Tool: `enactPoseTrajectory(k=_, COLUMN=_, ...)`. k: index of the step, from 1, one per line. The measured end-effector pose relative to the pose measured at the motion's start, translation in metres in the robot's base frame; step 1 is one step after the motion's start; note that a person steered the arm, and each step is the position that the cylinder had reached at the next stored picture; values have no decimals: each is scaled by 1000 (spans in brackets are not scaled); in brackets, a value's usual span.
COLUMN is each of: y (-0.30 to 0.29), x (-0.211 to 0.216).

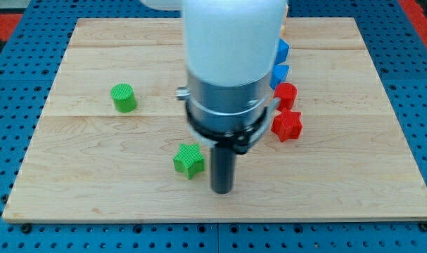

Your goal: Place the green star below the red star

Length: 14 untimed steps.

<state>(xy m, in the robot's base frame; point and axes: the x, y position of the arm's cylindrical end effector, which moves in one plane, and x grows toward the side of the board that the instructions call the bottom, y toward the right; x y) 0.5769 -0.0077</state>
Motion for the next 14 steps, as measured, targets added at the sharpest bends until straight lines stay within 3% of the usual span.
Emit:
enactPoseTrajectory(k=1, y=-91, x=-30)
enactPoseTrajectory(k=2, y=-143, x=-59)
enactPoseTrajectory(k=3, y=-114, x=-62)
enactPoseTrajectory(k=6, y=60, x=-57)
enactPoseTrajectory(k=10, y=81, x=-57)
enactPoseTrajectory(k=11, y=72, x=-69)
enactPoseTrajectory(k=13, y=-65, x=-161)
enactPoseTrajectory(k=14, y=-104, x=-218)
